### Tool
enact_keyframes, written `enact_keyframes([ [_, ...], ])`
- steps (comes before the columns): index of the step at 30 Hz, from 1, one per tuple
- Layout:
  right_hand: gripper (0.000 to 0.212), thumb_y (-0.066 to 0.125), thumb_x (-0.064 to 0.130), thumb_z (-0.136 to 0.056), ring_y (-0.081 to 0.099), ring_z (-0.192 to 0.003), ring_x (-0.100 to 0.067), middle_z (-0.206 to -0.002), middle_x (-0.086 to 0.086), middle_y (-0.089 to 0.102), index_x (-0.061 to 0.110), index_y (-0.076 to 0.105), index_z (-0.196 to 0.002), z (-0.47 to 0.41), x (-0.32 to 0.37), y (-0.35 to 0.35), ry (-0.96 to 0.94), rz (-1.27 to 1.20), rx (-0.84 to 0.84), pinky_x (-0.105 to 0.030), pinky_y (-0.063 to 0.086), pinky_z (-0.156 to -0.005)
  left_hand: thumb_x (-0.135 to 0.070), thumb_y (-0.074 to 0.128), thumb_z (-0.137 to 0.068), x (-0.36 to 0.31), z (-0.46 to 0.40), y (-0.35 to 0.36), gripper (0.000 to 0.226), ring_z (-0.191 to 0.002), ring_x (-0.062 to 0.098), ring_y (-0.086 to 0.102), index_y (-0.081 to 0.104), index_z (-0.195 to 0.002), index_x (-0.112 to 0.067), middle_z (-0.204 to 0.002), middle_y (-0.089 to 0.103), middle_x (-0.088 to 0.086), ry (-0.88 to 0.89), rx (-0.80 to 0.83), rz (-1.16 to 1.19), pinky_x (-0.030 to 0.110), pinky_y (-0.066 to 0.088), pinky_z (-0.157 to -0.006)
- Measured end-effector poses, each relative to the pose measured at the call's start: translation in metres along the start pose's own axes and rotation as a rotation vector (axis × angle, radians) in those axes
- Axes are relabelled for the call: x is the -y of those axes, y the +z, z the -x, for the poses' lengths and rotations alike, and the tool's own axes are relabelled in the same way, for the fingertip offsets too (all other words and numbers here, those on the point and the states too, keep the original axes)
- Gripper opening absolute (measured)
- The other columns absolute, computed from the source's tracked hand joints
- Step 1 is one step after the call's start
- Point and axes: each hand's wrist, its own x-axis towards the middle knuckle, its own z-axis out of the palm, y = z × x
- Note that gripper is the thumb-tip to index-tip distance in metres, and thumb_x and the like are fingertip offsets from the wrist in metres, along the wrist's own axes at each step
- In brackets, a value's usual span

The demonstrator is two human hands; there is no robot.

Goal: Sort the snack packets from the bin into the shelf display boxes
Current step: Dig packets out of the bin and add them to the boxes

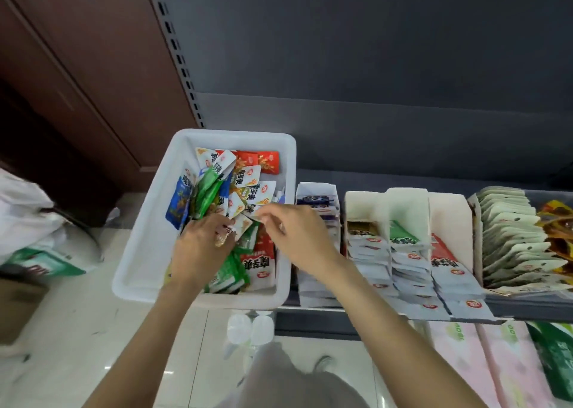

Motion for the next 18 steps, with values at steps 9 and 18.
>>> enact_keyframes([
  [9, 0.034, 0.053, 0.016, -0.095, 0.054, -0.103, -0.032, -0.112, -0.016, 0.057, 0.005, 0.043, -0.126, -0.061, -0.001, 0.100, 0.248, 0.538, 0.339, -0.038, 0.043, -0.074, -0.051, 0.064, -0.079, 0.043, -0.004, -0.001, 0.031, -0.095, 0.020, 0.060, 0.071, -0.100, -0.029, -0.097, 0.070, -0.006, 0.031, 0.196, -0.206, 0.028, 0.043, -0.083],
  [18, 0.027, 0.055, 0.018, -0.096, 0.065, -0.087, -0.022, -0.097, -0.007, 0.068, 0.007, 0.057, -0.120, -0.057, 0.018, 0.058, 0.365, 0.183, 0.022, -0.027, 0.045, -0.073, -0.037, 0.071, -0.081, 0.043, -0.009, -0.008, 0.029, -0.089, 0.010, 0.060, 0.066, -0.108, -0.027, -0.101, 0.066, -0.013, -0.053, -0.004, 0.243, 0.025, 0.052, -0.076],
])
